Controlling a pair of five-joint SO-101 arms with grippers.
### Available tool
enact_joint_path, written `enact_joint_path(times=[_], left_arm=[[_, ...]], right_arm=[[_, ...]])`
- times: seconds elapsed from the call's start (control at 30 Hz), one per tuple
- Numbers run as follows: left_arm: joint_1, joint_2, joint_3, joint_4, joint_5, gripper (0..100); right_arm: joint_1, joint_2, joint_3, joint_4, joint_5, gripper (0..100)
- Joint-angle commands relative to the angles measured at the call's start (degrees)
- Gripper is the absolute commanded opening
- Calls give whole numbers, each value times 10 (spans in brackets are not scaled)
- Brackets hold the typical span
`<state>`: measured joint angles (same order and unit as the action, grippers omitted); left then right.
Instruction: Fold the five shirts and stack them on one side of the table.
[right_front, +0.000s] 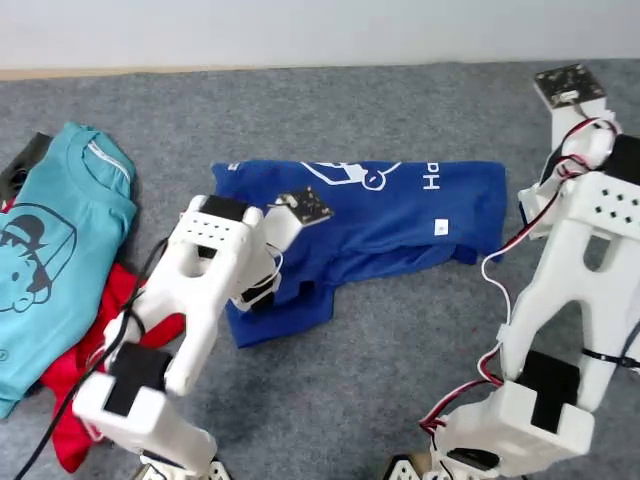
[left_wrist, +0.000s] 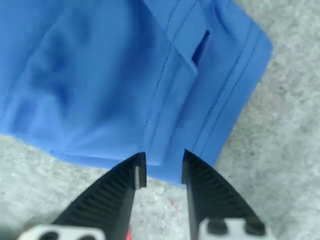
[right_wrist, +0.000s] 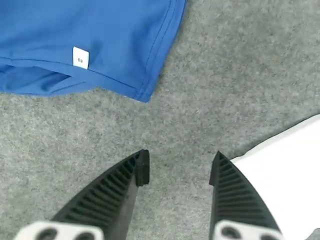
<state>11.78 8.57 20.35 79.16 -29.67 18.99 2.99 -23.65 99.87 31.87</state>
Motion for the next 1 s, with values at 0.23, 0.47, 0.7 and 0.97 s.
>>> enact_joint_path(times=[0.23, 0.47, 0.7, 0.97], left_arm=[[-1, 60, -46, -21, -9, 126], [2, 57, -49, -38, -9, 126], [-1, 61, -45, -60, -9, 126], [3, 114, -55, -60, -10, 50]], right_arm=[[7, -30, -28, 28, 5, 206], [7, -44, -28, 28, 6, 206], [7, -46, -28, 28, 6, 205], [7, -46, -28, 28, 6, 205]])
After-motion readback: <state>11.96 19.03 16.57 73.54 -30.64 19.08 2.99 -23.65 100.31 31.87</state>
